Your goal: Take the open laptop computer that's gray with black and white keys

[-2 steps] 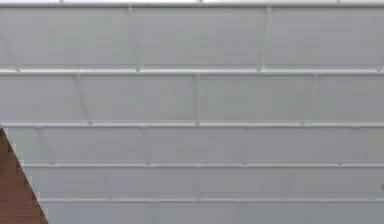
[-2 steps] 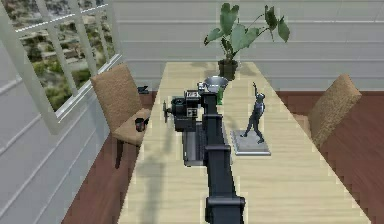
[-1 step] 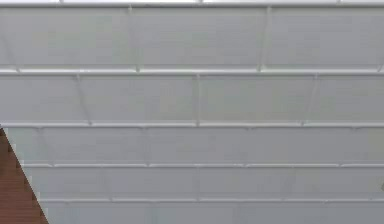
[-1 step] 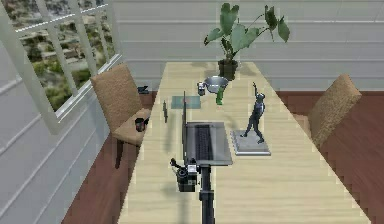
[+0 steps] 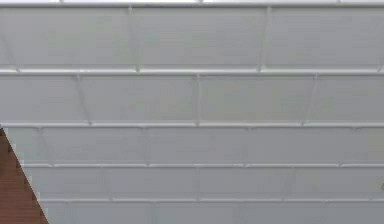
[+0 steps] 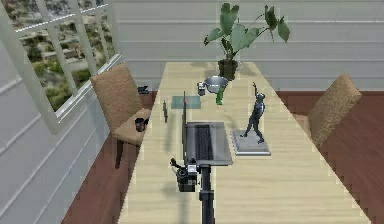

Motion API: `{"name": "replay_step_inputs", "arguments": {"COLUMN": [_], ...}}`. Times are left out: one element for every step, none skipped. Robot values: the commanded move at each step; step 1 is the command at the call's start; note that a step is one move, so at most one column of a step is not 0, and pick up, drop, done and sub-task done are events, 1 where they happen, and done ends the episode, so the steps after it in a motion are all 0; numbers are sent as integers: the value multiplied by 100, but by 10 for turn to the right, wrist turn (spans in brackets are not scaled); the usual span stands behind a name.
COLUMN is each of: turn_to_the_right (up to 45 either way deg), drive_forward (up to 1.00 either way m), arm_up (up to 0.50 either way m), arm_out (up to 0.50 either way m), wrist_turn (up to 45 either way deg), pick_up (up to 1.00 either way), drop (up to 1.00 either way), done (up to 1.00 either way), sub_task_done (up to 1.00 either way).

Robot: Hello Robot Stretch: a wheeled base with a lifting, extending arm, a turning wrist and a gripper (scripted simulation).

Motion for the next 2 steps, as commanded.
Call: {"name": "replay_step_inputs", "arguments": {"turn_to_the_right": [0, 0], "drive_forward": [0, 0], "arm_up": [10, 0], "arm_out": [0, 0], "wrist_turn": [0, 0], "pick_up": [0, 0], "drop": [0, 0], "done": [0, 100], "sub_task_done": [0, 0]}}
